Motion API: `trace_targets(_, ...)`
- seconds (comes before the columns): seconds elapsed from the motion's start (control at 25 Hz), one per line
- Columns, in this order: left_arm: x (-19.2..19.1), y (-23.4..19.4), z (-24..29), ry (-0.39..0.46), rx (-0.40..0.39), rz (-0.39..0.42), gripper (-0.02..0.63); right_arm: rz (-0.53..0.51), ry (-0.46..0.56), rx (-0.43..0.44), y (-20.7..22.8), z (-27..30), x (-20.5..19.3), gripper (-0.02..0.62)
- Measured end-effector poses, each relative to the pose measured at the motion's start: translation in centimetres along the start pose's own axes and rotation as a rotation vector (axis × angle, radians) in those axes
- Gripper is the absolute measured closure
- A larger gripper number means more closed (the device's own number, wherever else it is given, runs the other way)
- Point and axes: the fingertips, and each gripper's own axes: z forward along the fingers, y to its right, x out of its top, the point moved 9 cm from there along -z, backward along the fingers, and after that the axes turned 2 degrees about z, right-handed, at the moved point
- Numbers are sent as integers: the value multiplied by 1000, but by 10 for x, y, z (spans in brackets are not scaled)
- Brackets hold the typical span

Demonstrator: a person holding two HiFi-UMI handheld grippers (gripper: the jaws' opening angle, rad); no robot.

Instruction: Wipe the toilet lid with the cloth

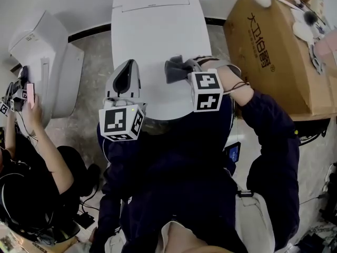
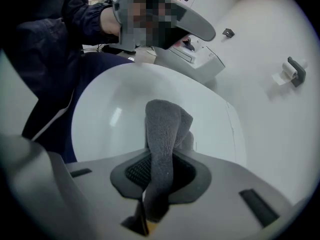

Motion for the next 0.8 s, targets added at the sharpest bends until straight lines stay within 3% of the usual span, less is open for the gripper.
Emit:
trace_targets(0.32, -5, -1, 2, -13, -7, -4, 591, 47, 21, 122, -39, -23, 10, 518)
trace_targets(0.52, -7, -1, 1, -19, 0, -2, 591, 62, 69, 255, -28, -26, 6, 517)
trace_targets(0.64, -7, -4, -2, -21, 14, -8, 591, 124, 114, 133, 19, -25, 2, 517)
trace_targets(0.8, -8, -8, -9, -27, 44, -15, 591, 150, 93, -157, 103, -9, -1, 517)
